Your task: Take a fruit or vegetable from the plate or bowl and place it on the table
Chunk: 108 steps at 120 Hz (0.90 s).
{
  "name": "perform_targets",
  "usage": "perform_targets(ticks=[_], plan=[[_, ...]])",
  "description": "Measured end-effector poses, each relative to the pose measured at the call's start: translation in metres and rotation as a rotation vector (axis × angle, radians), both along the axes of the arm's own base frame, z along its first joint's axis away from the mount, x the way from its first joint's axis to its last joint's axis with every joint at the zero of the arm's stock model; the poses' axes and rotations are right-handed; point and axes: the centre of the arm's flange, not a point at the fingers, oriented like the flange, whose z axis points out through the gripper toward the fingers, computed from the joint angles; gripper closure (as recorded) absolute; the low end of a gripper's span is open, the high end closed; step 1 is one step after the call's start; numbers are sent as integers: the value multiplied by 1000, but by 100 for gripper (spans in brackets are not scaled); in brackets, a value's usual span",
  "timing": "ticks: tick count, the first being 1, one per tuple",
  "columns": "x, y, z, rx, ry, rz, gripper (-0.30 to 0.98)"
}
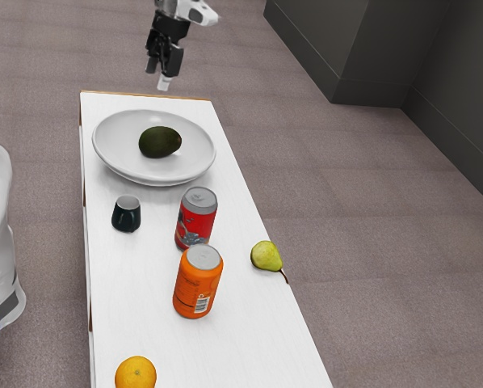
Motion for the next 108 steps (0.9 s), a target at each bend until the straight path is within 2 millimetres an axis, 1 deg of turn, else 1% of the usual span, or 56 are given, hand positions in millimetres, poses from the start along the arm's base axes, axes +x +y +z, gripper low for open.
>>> perform_targets(ticks=[10, 17, 26, 34, 47, 51, 68, 72, 76, 82, 92, 98, 108], plan=[[7, 6, -17, 14, 12, 56, 0], [4, 15, -40, -1, 35, 109, 0], [3, 19, -56, -5, 49, 160, 0], [4, 17, -65, -5, 57, 193, 0], [4, 12, -86, -3, 90, 236, 0], [4, 11, -88, 7, 92, 246, 0], [4, 20, -86, 101, 73, 276, 0], [4, 21, -87, 116, 72, 281, 0], [4, 20, -93, 125, 78, 284, 0], [-1, 18, -101, 130, 83, 287, 0], [-15, 13, -101, 123, 55, 293, 0], [-18, 12, -102, 126, 50, 299, 0], [-18, 15, -99, 163, 41, 307, 0]])
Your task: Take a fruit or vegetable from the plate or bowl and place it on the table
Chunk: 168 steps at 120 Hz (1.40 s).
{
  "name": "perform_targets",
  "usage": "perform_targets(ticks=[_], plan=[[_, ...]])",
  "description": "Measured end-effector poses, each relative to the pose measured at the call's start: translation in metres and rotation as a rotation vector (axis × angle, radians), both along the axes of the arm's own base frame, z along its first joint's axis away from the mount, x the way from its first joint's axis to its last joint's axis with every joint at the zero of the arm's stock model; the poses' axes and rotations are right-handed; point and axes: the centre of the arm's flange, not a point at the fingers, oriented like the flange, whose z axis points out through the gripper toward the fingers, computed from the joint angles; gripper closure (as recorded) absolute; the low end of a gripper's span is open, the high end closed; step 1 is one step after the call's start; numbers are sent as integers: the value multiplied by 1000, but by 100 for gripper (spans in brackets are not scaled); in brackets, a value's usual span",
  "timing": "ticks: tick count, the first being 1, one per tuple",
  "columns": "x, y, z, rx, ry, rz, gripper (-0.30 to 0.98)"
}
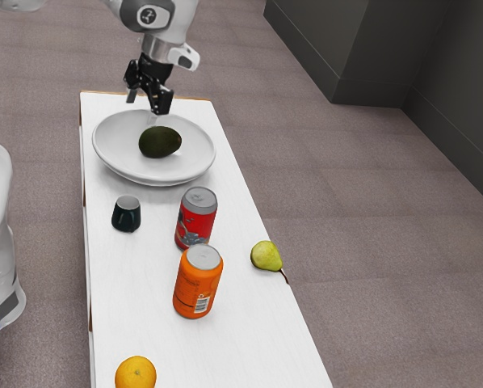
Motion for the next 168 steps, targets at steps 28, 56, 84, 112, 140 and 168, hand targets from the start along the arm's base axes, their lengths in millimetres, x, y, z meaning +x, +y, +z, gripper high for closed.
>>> perform_targets(ticks=[28, 56, 84, 112, 140, 168], plan=[[-2, 24, 11, 70, 2, -23, 0], [15, 12, 6, 47, 4, -230, 0], [22, 5, -22, -9, 7, -404, 0], [17, 0, -24, -37, -10, -496, 0], [15, 19, -37, -59, -4, -472, 0], [29, 10, -47, -57, -2, -510, 0]])
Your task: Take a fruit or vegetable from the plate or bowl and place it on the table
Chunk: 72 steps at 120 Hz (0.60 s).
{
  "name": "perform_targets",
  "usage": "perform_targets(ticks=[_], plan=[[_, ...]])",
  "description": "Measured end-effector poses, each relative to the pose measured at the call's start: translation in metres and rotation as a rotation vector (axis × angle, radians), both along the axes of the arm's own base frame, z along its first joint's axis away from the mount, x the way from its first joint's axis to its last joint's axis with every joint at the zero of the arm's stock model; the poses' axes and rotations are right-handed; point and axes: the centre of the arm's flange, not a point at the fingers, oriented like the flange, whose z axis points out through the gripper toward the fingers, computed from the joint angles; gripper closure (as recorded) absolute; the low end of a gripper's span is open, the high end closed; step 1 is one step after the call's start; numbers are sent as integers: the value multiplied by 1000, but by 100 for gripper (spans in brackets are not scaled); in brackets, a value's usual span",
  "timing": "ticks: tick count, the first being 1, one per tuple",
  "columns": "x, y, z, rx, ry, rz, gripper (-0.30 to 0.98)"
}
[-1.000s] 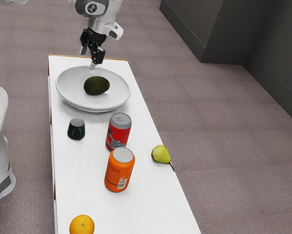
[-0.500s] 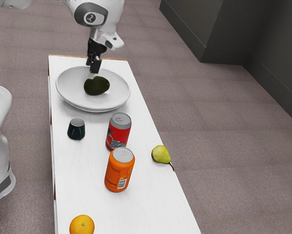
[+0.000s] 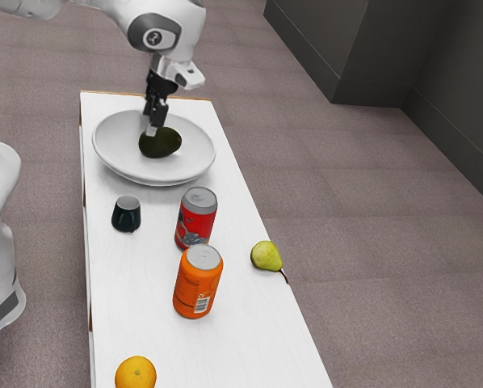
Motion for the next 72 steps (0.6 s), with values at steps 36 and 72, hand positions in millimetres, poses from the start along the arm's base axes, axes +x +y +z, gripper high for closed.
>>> perform_targets(ticks=[36, 72], plan=[[17, -20, -13, 2, 27, -44, 0], [19, -23, -24, -3, 50, -47, 0]])
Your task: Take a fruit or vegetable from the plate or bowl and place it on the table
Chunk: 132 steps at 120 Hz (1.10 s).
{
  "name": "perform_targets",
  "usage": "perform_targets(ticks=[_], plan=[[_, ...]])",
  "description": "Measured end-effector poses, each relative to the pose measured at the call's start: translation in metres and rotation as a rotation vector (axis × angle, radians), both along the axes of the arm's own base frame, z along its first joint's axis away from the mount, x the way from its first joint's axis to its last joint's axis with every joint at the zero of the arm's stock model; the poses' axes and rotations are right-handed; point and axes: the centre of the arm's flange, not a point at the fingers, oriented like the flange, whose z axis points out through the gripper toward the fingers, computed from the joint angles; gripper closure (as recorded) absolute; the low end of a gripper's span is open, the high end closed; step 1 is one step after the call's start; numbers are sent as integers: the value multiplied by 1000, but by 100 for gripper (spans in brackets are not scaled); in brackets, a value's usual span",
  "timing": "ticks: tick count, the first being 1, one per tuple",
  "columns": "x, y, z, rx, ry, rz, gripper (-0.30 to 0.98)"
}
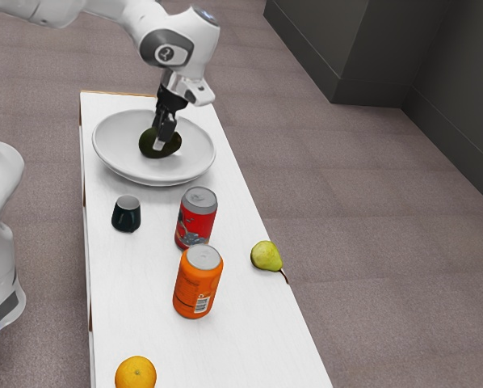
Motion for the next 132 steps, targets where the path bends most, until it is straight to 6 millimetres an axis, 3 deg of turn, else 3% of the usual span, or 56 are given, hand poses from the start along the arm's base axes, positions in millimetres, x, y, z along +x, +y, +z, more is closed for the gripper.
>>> perform_targets(ticks=[78, 122, 132], plan=[[2, 2, -24, 1, 58, 9, 2], [1, 12, -27, -3, 55, 37, 42], [2, 15, -20, 1, 39, 40, 34]])
